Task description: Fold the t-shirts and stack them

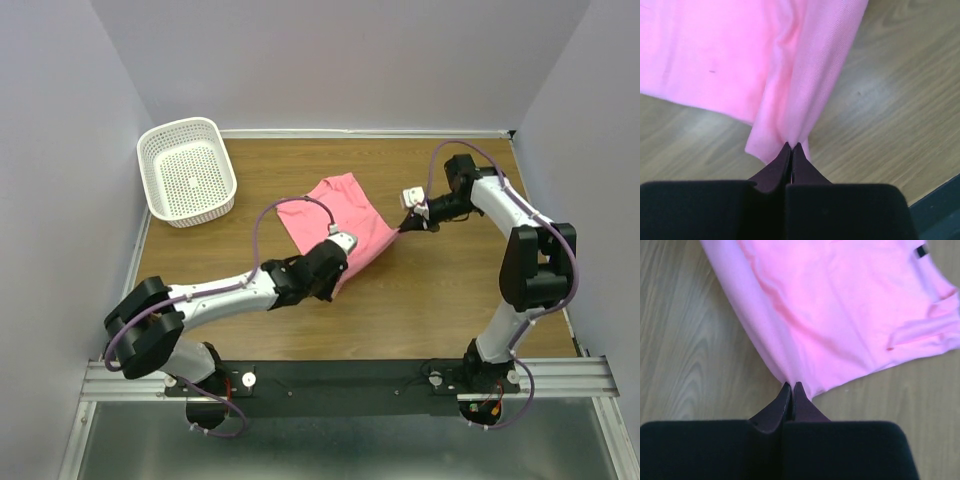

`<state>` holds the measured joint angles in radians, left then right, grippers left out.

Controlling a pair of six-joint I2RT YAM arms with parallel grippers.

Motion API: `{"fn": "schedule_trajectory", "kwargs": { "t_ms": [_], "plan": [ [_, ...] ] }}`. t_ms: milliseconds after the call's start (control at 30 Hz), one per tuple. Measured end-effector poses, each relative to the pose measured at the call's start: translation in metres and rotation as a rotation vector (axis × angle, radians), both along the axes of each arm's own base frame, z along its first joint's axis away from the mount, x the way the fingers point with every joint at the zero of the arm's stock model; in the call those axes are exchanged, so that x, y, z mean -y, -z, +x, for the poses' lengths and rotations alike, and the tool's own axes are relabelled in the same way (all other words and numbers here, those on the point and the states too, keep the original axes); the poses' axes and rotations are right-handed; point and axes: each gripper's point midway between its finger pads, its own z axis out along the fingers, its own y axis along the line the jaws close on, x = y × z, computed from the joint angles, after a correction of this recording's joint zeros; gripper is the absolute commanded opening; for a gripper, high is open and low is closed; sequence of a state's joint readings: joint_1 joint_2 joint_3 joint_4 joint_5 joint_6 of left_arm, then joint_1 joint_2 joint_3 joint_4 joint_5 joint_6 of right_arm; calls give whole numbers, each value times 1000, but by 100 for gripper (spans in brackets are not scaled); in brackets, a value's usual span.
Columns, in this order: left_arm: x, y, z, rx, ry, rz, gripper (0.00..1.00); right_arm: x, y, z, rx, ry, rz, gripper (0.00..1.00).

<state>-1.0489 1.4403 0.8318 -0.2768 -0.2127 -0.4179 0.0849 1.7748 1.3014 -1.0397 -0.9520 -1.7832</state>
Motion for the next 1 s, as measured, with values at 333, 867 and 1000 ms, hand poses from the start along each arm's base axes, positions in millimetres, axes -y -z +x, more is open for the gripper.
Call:
{"fn": "schedule_trajectory", "kwargs": {
  "t_ms": [333,867,1000],
  "plan": [
    [-39,-49,80,103,-126,-63,0,-55,-33,58,-69,93,94,1],
    [-110,-70,244,249,-338,2,0,-103,-39,210,-88,440,193,1],
    [-124,-63,259,247,-365,21,0,-109,-30,228,-115,506,211,0]
  ]
}}
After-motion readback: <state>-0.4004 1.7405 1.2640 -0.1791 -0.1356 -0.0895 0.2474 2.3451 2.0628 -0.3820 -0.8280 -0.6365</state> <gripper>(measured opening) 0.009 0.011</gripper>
